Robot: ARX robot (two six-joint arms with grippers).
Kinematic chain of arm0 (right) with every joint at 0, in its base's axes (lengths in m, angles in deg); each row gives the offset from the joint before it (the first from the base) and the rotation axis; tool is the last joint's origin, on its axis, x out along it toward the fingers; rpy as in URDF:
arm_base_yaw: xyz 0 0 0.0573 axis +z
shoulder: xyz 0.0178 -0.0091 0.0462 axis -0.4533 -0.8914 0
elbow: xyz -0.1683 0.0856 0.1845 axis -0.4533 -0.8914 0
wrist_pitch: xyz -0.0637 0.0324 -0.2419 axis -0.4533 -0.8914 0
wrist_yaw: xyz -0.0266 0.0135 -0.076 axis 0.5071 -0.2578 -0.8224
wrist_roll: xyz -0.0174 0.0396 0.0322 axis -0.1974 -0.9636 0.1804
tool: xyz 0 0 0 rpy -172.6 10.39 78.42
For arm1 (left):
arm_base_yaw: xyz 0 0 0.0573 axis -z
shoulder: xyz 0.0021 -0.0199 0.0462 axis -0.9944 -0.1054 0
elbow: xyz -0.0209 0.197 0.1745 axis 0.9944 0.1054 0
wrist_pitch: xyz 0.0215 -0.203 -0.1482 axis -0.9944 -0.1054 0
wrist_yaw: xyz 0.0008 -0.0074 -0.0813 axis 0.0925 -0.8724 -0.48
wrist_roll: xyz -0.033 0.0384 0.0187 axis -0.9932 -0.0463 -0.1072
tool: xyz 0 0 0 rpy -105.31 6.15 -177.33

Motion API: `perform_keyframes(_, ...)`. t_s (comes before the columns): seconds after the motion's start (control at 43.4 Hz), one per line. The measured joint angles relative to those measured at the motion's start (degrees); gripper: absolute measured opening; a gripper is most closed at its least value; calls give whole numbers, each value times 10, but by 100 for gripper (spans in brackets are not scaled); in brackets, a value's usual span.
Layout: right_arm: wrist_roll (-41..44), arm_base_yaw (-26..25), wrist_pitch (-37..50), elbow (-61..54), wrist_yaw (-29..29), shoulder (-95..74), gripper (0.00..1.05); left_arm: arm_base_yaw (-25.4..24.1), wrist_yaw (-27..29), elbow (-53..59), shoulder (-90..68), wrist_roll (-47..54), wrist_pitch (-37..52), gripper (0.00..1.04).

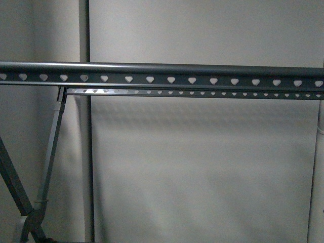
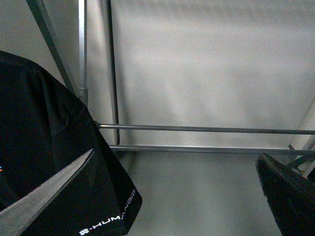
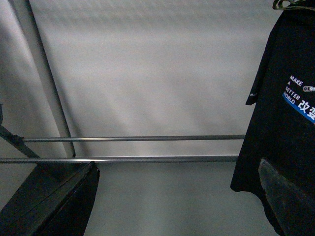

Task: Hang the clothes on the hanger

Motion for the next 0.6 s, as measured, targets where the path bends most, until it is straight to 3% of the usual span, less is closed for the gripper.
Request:
perform_keyframes(0.253, 0, 0, 0, 0, 0, 0, 97, 0, 0, 0, 0, 0, 0, 98)
perform_keyframes(0.276, 0, 0, 0, 0, 0, 0, 97, -2, -7, 0, -1, 0, 1, 98)
perform_keyframes(0.323, 0, 0, 0, 0, 0, 0, 97, -27, -88, 0, -25, 1, 46, 98)
perform_keyframes(0.369, 0, 0, 0, 0, 1, 0, 97, -41, -98, -3, -57, -8, 84, 98)
perform_keyframes(0.484, 0, 0, 0, 0, 0, 0, 97, -98, 34, -61, -234, -101, 174, 98)
perform_keyframes(0.599, 0, 0, 0, 0, 0, 0, 97, -148, 89, -153, -384, -196, 143, 98)
